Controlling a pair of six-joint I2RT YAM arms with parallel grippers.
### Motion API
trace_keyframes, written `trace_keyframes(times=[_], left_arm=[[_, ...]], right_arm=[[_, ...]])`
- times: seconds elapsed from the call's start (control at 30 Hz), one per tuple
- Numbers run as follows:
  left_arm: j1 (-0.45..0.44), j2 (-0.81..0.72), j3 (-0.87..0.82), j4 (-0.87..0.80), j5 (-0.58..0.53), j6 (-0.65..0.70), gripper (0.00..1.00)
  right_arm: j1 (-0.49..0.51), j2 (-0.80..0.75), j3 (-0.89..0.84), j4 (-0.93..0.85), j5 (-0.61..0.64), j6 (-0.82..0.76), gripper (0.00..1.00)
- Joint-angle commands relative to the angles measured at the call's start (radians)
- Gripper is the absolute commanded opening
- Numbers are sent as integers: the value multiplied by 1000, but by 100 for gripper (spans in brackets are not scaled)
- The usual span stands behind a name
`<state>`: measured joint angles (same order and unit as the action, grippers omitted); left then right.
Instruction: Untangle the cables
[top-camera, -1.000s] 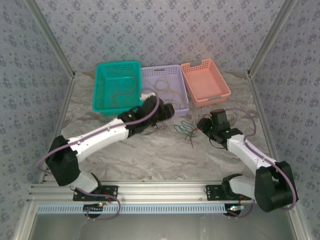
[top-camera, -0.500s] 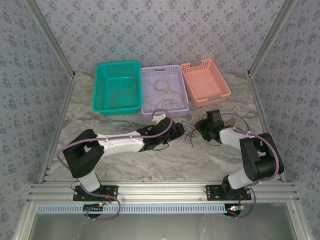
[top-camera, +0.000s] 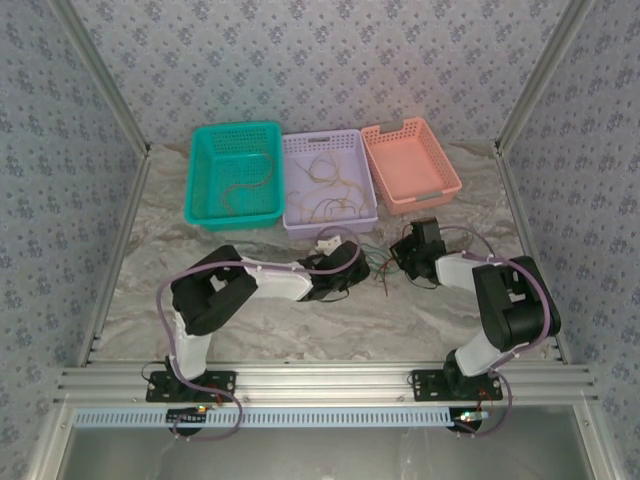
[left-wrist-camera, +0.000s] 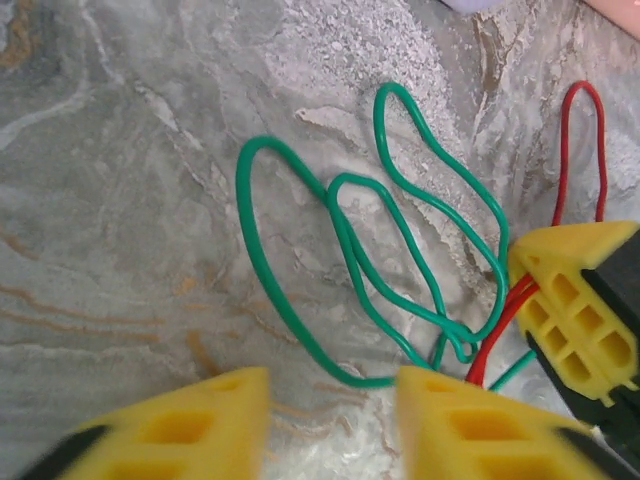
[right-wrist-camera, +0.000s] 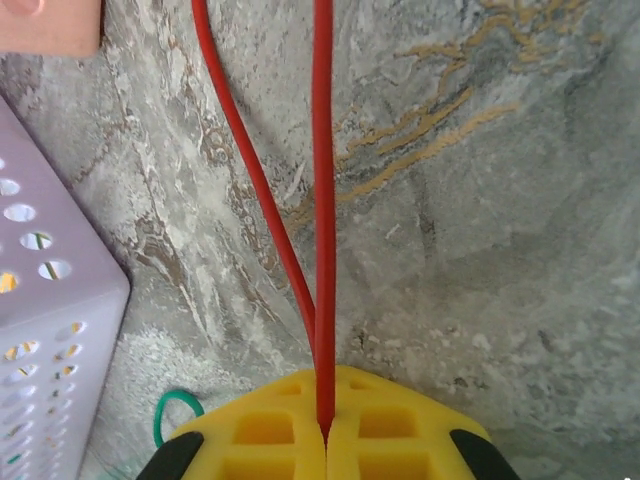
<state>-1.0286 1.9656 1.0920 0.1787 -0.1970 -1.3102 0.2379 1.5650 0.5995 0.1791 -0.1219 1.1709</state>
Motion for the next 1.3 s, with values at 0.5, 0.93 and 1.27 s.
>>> trace_keyframes(times=[0.5,0.93,1.27], left_arm=[[24,-101,-117,-51,-204,-27,0],[-108,-525,-134,61,3,575,34],[-134,-680,-252,167,260,743,34]], right_arm=[[-146,-584,78,-307,-24,-279,0],[-134,-754,169,-272,-497,-342,0],[-68,-784,173,-218,-604,-117,0]])
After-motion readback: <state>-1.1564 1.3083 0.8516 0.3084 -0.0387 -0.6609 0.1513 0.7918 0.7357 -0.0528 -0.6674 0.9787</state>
